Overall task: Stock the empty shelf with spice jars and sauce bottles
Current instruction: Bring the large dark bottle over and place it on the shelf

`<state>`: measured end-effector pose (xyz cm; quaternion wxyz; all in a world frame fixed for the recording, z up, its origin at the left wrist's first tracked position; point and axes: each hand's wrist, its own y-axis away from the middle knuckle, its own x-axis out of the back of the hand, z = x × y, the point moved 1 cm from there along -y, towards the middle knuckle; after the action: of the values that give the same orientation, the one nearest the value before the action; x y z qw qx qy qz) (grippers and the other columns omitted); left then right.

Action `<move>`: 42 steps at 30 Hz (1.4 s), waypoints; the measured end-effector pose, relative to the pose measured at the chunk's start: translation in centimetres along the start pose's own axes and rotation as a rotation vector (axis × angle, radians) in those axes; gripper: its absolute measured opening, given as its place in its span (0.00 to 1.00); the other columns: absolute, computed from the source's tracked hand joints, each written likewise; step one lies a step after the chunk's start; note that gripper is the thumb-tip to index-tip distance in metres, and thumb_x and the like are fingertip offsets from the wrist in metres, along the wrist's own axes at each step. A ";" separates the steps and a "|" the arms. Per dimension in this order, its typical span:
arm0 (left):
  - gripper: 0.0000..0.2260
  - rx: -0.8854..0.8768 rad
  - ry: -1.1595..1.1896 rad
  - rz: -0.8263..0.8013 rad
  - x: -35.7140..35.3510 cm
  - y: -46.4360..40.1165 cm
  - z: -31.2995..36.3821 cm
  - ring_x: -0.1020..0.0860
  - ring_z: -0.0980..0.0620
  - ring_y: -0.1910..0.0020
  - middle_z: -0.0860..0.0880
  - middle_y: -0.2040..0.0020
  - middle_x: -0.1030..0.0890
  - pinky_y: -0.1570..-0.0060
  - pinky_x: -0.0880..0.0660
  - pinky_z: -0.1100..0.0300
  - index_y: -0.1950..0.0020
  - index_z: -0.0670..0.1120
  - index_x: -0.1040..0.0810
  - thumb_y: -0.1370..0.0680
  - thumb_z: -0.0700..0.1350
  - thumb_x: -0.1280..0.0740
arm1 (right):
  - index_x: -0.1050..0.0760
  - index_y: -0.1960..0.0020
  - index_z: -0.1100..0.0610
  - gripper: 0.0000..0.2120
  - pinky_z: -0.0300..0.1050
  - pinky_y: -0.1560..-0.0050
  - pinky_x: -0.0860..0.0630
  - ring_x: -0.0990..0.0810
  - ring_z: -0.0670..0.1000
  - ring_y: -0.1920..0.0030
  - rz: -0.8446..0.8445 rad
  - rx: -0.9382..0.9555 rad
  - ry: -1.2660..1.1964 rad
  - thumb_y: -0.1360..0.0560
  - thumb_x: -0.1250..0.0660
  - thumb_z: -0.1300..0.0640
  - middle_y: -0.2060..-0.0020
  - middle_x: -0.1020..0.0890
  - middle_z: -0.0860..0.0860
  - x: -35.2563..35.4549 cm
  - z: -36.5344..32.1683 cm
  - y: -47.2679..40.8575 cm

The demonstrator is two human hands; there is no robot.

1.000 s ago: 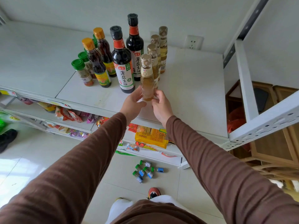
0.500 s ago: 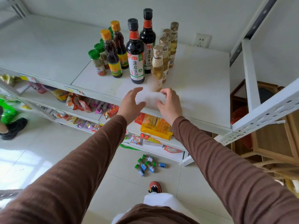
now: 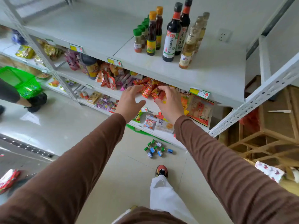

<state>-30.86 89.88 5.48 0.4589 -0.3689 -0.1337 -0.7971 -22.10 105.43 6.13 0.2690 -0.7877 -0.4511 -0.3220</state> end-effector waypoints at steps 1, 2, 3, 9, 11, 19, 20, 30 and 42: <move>0.25 0.019 0.004 0.004 0.7 1.5 -0.3 0.28 0.46 0.32 0.47 0.30 0.27 0.32 0.32 0.54 0.26 0.49 0.28 0.23 0.44 0.29 | 0.29 0.30 0.54 0.21 0.48 0.31 0.34 0.31 0.56 0.33 -0.016 0.008 -0.007 0.23 0.32 0.56 0.34 0.27 0.53 -0.4 -0.7 1.2; 0.25 0.037 0.006 0.006 1.3 2.8 -0.5 0.27 0.46 0.34 0.48 0.29 0.27 0.32 0.31 0.53 0.26 0.49 0.29 0.23 0.44 0.29 | 0.29 0.30 0.53 0.22 0.49 0.31 0.34 0.31 0.56 0.33 -0.033 0.010 -0.013 0.22 0.33 0.56 0.34 0.27 0.53 -0.7 -1.4 2.2; 0.24 0.050 0.003 0.009 1.9 4.0 -0.8 0.27 0.46 0.34 0.48 0.29 0.27 0.32 0.30 0.52 0.26 0.50 0.29 0.22 0.45 0.29 | 0.30 0.29 0.53 0.22 0.50 0.31 0.33 0.32 0.56 0.33 -0.047 0.010 -0.019 0.22 0.33 0.55 0.34 0.27 0.53 -1.1 -2.0 3.2; 0.24 0.129 -0.039 0.001 3.2 9.2 -2.6 0.31 0.46 0.29 0.46 0.29 0.27 0.30 0.35 0.52 0.26 0.48 0.29 0.22 0.45 0.31 | 0.30 0.30 0.54 0.21 0.49 0.30 0.35 0.33 0.56 0.31 -0.125 0.012 -0.032 0.22 0.33 0.56 0.34 0.27 0.53 -2.9 -3.6 7.5; 0.23 0.147 -0.051 -0.002 2.7 10.5 -3.1 0.30 0.45 0.30 0.46 0.29 0.26 0.30 0.35 0.52 0.26 0.48 0.28 0.22 0.45 0.30 | 0.30 0.30 0.54 0.21 0.50 0.30 0.35 0.34 0.56 0.31 -0.162 -0.007 -0.033 0.22 0.33 0.56 0.33 0.28 0.54 -3.5 -3.1 8.5; 0.25 0.311 -0.060 -0.080 -2.1 14.6 -5.0 0.30 0.44 0.29 0.45 0.29 0.27 0.30 0.35 0.54 0.26 0.47 0.29 0.22 0.44 0.30 | 0.29 0.31 0.54 0.20 0.47 0.34 0.37 0.32 0.57 0.33 -0.316 -0.064 0.008 0.23 0.32 0.56 0.34 0.27 0.55 -6.1 0.8 11.4; 0.25 0.331 -0.057 -0.096 -2.8 14.8 -5.3 0.30 0.44 0.29 0.45 0.29 0.27 0.30 0.35 0.54 0.26 0.47 0.29 0.22 0.44 0.30 | 0.29 0.31 0.54 0.20 0.48 0.33 0.37 0.32 0.57 0.33 -0.336 -0.076 0.017 0.22 0.33 0.56 0.34 0.27 0.55 -6.3 1.5 11.6; 0.25 0.390 -0.041 -0.143 -5.1 14.8 -8.2 0.32 0.46 0.28 0.46 0.28 0.28 0.29 0.36 0.55 0.25 0.48 0.31 0.21 0.45 0.31 | 0.28 0.32 0.55 0.19 0.52 0.28 0.37 0.34 0.57 0.29 -0.360 -0.130 -0.067 0.23 0.34 0.60 0.33 0.26 0.54 -9.9 3.4 12.2; 0.22 0.754 -0.004 0.489 11.4 28.7 -14.0 0.26 0.46 0.34 0.46 0.33 0.25 0.31 0.31 0.54 0.28 0.48 0.27 0.23 0.43 0.29 | 0.32 0.27 0.55 0.22 0.50 0.29 0.33 0.29 0.54 0.30 -0.697 0.347 -0.277 0.21 0.35 0.56 0.32 0.27 0.53 -17.5 -14.2 17.0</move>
<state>-17.05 59.29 0.30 0.7359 -0.1983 -0.3248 -0.5600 -17.58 78.23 -0.08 0.2094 -0.5665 -0.7705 -0.2038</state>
